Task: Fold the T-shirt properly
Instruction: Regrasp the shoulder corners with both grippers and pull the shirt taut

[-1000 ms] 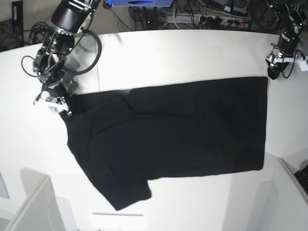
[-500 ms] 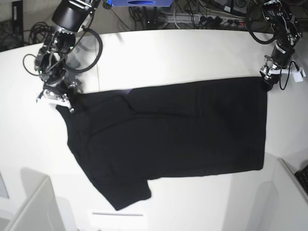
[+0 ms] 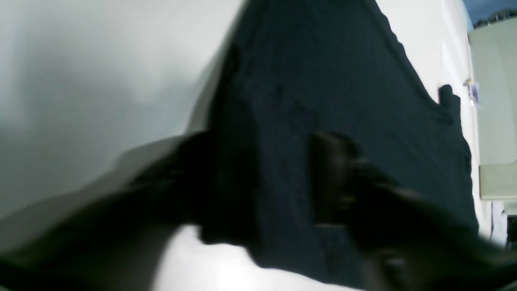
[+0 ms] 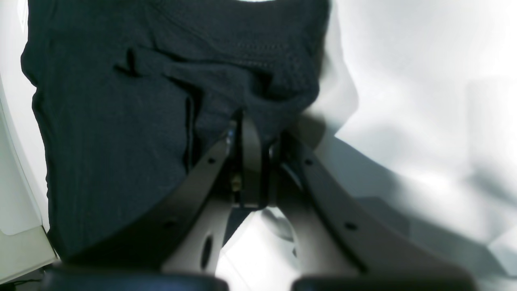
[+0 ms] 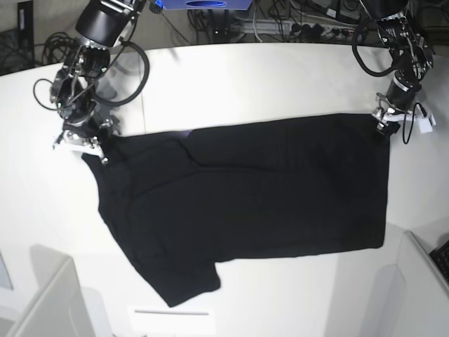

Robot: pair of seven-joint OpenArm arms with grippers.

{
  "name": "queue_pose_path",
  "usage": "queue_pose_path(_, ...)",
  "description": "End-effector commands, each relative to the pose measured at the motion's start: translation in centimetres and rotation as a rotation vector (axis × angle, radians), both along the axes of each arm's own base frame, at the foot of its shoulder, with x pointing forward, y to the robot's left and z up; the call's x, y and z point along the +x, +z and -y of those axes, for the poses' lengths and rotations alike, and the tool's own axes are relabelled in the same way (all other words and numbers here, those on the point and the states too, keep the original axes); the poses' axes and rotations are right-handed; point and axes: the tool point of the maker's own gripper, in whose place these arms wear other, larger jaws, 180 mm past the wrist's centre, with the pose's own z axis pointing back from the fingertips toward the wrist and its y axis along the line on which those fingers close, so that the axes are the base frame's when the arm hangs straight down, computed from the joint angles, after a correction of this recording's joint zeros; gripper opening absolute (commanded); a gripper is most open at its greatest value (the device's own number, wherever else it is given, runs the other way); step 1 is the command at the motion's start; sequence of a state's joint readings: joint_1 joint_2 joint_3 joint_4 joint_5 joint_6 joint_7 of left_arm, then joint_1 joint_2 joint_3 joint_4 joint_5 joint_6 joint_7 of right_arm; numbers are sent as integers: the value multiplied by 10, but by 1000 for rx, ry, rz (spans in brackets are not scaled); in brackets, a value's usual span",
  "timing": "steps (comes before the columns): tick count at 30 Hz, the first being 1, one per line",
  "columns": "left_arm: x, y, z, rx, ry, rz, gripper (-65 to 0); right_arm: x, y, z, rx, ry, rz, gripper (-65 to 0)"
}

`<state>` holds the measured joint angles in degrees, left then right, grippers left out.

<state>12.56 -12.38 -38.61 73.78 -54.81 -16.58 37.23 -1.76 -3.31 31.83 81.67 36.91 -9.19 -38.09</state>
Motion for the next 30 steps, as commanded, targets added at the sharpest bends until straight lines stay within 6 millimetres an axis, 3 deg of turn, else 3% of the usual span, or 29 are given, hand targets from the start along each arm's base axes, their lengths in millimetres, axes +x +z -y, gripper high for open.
queue_pose_path(1, -14, -15, 2, -7, -18, -89, -421, -5, -4, -2, 8, 2, -34, -650)
queue_pose_path(4, -15, -16, 2, -9, -17, -92, -635, -5, -4, -2, 8, 2, -36, -650)
queue_pose_path(5, -15, -16, 2, -9, -17, -92, -650, -5, -4, -2, 8, 2, -36, -650)
queue_pose_path(10, -19, -13, -6, 18, -25, -103, -650, -16, -8, 0, 1, 0, -52, -650)
queue_pose_path(13, -31, -18, -15, 66, -42, -153, -650, -24, -2, 5, -24, -1, -44, -650)
queue_pose_path(16, -38, -8, -19, 134, -77, -169, -650, -34, 9, 11, -62, -1, -29, -650)
queue_pose_path(21, -64, 14, -15, 228, -145, -186, -650, -70, 19, 17, -124, 7, -45, -650)
queue_pose_path(30, -98, 11, -22, 260, -177, -265, -650, -129, 33, 16, -187, 19, -97, -650)
